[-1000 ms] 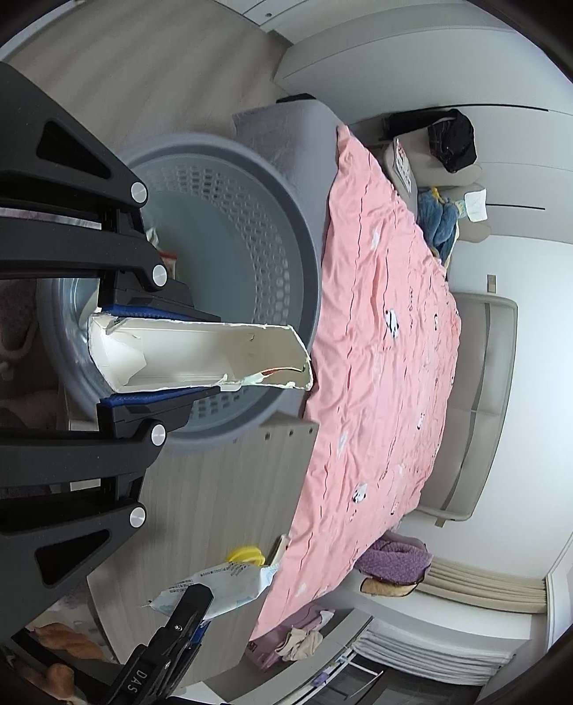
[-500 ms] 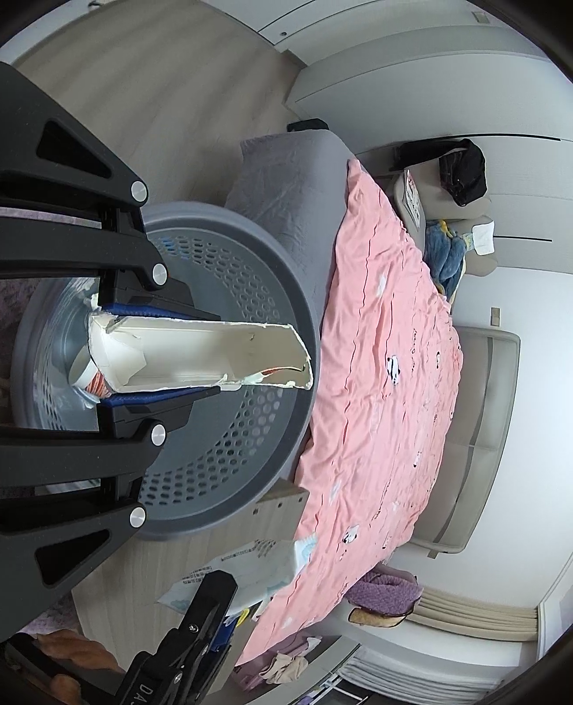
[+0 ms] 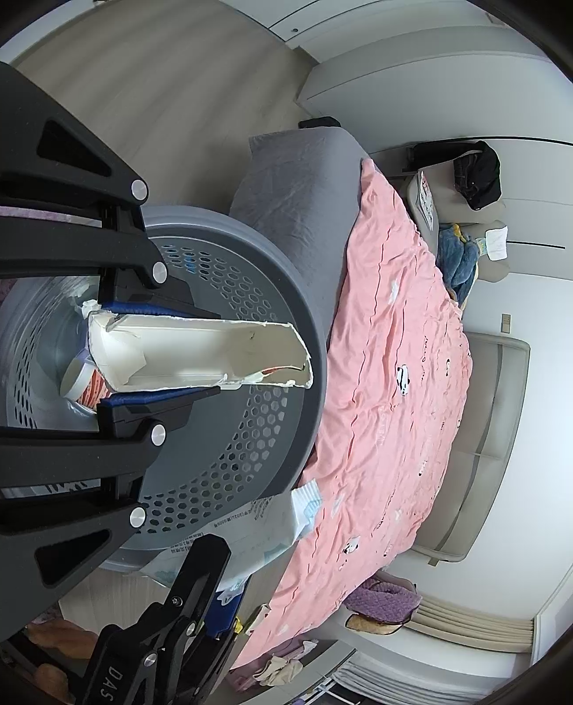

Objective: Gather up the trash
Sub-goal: 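Carry the tray and wipe pack toward the grey basket, then open both grippers over the basket to drop the tray and wipe pack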

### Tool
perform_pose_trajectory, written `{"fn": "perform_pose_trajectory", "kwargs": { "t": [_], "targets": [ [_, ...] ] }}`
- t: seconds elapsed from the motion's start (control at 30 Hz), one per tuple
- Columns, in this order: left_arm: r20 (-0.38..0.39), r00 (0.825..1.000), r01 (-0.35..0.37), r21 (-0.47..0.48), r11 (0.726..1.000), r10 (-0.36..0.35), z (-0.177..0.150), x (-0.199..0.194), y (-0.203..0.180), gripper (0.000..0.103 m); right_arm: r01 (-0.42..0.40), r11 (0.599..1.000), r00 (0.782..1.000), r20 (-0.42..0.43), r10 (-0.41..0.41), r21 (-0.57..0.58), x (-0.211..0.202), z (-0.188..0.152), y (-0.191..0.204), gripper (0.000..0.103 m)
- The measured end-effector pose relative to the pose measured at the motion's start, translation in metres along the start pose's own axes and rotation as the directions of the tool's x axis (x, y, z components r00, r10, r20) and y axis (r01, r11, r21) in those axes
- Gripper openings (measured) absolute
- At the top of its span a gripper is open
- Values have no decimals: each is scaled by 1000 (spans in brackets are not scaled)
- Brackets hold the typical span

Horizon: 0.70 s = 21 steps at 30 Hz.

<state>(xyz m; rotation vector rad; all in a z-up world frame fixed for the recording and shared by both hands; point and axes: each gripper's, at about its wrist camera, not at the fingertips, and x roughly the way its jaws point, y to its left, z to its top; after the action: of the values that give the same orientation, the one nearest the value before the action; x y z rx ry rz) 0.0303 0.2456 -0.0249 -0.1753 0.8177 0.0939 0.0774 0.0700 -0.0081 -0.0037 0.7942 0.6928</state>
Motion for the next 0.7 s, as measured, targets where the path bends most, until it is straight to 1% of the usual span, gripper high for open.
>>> {"fn": "perform_pose_trajectory", "kwargs": {
  "t": [0.3, 0.33, 0.4, 0.47, 0.5, 0.53, 0.7],
  "targets": [
    [7, 1000, -17, -1, 1000, 17, 1, 1, 2, 24, 11, 1000, 1000, -14, -11, -4, 13, 5, 0, 60],
    [8, 1000, -19, -1, 1000, 19, 1, 1, 3, 26, 11, 1000, 1000, -11, -11, -6, 13, 5, 0, 60],
    [12, 1000, -25, -2, 1000, 25, 2, -1, 4, 33, 14, 1000, 1000, -3, -14, -8, 11, 5, 1, 62],
    [25, 999, -38, -5, 999, 38, 1, -5, 4, 52, 8, 1000, 1000, 3, -8, -5, 9, 6, 1, 74],
    [32, 998, -46, -6, 999, 47, 1, -7, 5, 56, 1, 1000, 1000, 6, -1, -2, 8, 5, 0, 80],
    [37, 998, -53, -7, 999, 53, 1, -8, 6, 61, -4, 1000, 1000, 9, 4, 0, 7, 5, 0, 82],
    [38, 996, -76, -12, 997, 76, -1, -11, 9, 65, 0, 1000, 1000, 5, 0, -3, 6, 2, 2, 82]
  ]
}}
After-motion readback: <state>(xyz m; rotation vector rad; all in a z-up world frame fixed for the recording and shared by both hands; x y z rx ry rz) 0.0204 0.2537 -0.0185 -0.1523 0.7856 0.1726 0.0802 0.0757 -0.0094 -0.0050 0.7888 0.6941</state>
